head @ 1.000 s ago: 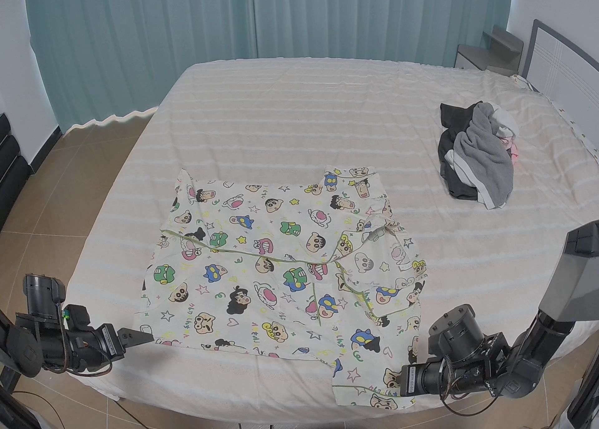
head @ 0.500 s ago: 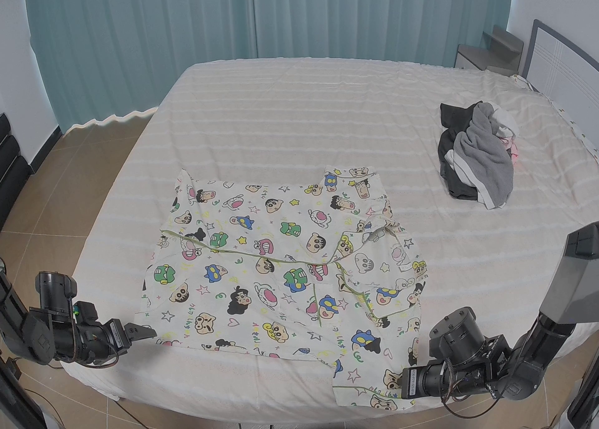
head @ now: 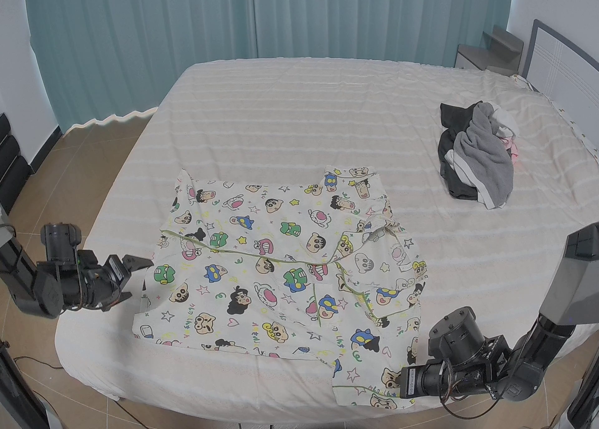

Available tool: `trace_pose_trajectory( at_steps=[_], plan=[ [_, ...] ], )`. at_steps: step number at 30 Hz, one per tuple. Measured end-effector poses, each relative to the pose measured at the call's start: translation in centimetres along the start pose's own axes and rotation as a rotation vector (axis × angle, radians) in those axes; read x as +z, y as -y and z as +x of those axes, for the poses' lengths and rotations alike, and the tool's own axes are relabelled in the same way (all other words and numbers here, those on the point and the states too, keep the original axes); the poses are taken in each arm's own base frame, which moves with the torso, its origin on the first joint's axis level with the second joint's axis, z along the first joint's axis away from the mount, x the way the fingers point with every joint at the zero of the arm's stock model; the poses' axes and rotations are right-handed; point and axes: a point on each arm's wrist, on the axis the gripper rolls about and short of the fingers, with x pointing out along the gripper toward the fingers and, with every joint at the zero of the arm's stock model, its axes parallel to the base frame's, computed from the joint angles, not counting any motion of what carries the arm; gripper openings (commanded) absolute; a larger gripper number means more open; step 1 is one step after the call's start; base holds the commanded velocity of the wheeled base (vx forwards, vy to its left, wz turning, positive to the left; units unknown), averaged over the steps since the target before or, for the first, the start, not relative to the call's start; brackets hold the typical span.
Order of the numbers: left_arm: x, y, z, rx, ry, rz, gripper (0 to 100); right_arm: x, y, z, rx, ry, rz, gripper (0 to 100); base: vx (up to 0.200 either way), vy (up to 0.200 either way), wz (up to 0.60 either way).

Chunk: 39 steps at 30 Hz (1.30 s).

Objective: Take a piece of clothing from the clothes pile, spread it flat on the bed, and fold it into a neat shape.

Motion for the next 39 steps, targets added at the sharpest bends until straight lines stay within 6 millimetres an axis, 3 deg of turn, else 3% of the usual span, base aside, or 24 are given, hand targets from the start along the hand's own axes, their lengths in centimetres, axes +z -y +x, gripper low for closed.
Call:
trace_pose_trajectory(
  at_steps=[5, 9, 18, 34, 35, 39],
  plan=[
    [2.3, 1.5, 1.6, -0.048, 0.015, 0.048, 100, -0.1, -0.1, 0.0, 0.001, 0.005, -0.003, 0, 0.000, 0.000, 0.00],
    [3.2, 1.4, 3.4, -0.036, -0.018, 0.114, 100, -0.1, -0.1, 0.0, 0.002, 0.008, -0.004, 0, 0.000, 0.000, 0.00],
    [4.1, 0.8, 6.1, -0.013, -0.061, 0.127, 100, -0.1, -0.2, 0.0, 0.012, 0.021, -0.003, 0, 0.000, 0.000, 0.00],
    [4.0, 0.0, 8.4, 0.003, -0.083, 0.122, 100, 0.0, -0.3, 0.0, 0.014, 0.023, -0.001, 0, 0.000, 0.000, 0.00],
    [4.0, 0.0, 8.6, 0.003, -0.085, 0.122, 0, 0.0, -0.3, 0.0, 0.014, 0.023, -0.001, 0, 0.000, 0.000, 0.00],
    [4.4, 0.0, 9.2, 0.009, -0.072, 0.122, 0, 0.0, -0.3, 0.0, 0.016, 0.025, 0.000, 0, 0.000, 0.000, 0.00]
  ],
)
